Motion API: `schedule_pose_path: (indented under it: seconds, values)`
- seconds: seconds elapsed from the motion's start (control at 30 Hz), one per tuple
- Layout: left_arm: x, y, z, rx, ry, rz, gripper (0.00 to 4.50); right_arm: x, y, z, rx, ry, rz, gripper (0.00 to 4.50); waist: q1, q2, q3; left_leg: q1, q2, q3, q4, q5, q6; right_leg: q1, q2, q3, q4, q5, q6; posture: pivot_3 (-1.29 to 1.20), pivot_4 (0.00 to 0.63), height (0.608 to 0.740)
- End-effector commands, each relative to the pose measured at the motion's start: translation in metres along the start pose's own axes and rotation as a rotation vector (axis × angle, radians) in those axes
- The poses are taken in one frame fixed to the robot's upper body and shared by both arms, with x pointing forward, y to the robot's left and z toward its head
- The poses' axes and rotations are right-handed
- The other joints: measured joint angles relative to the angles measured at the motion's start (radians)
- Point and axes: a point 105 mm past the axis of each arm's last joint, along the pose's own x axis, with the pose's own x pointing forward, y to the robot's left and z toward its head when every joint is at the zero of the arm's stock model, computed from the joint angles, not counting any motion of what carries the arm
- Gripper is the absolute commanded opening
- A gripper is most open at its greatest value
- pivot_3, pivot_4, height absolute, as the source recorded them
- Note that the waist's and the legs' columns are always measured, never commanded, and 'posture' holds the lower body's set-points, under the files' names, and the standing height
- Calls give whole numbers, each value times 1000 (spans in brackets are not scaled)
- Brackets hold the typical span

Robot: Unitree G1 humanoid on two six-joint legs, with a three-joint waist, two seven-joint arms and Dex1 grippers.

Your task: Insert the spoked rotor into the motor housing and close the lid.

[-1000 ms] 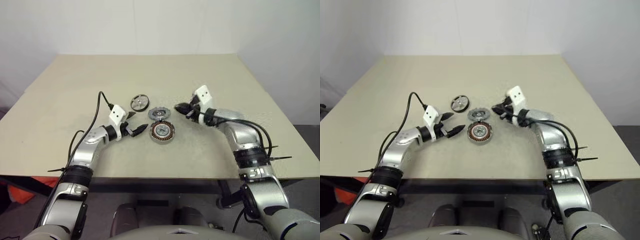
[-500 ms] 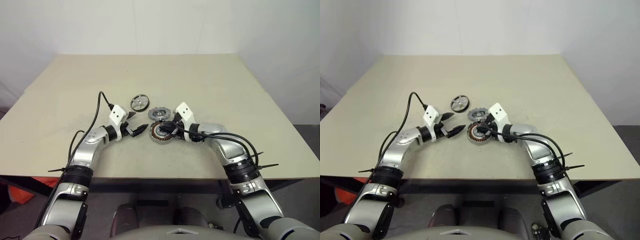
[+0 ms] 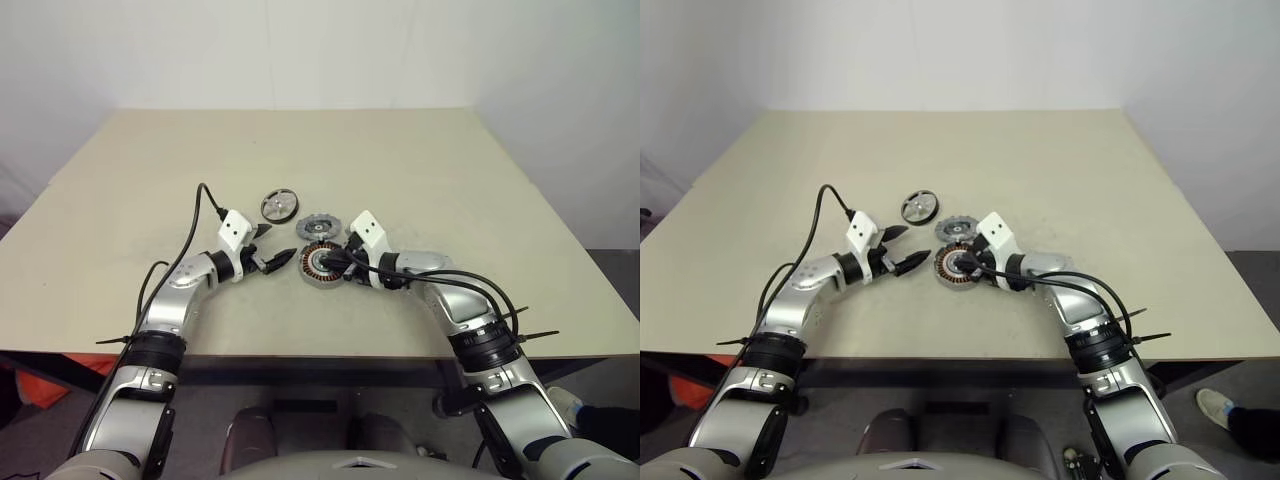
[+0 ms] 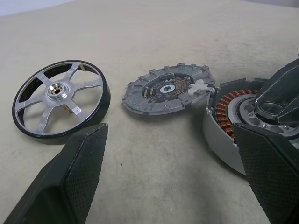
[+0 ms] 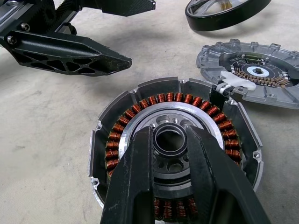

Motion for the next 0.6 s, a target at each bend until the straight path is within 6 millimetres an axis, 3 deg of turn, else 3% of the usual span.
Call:
schedule_pose_path:
  seconds: [0.03,0.27,0.43,0.53,0.6]
  values:
    - [2,3,16,42,-41,4,4500,0,-1,7,-21,-18,-3,1349,0,0,0,0,0,0,0,0,0,0,0,0,0,0,0,0,0,740]
    - [1,5,15,41,-39,9,4500,-5,0,23,-64,-72,3,3618,0,0,0,0,0,0,0,0,0,0,0,0,0,0,0,0,0,740]
    - [2,5,14,40,-39,11,4500,-7,-2,29,-57,-94,2,3618,0,0,0,0,0,0,0,0,0,0,0,0,0,0,0,0,0,740]
    - [2,5,14,40,-39,11,4500,-8,-1,30,-52,-103,9,2983,0,0,0,0,0,0,0,0,0,0,0,0,0,0,0,0,0,740]
    - [2,5,14,41,-38,12,4500,-8,1,30,-50,-107,18,2303,0,0,0,0,0,0,0,0,0,0,0,0,0,0,0,0,0,740]
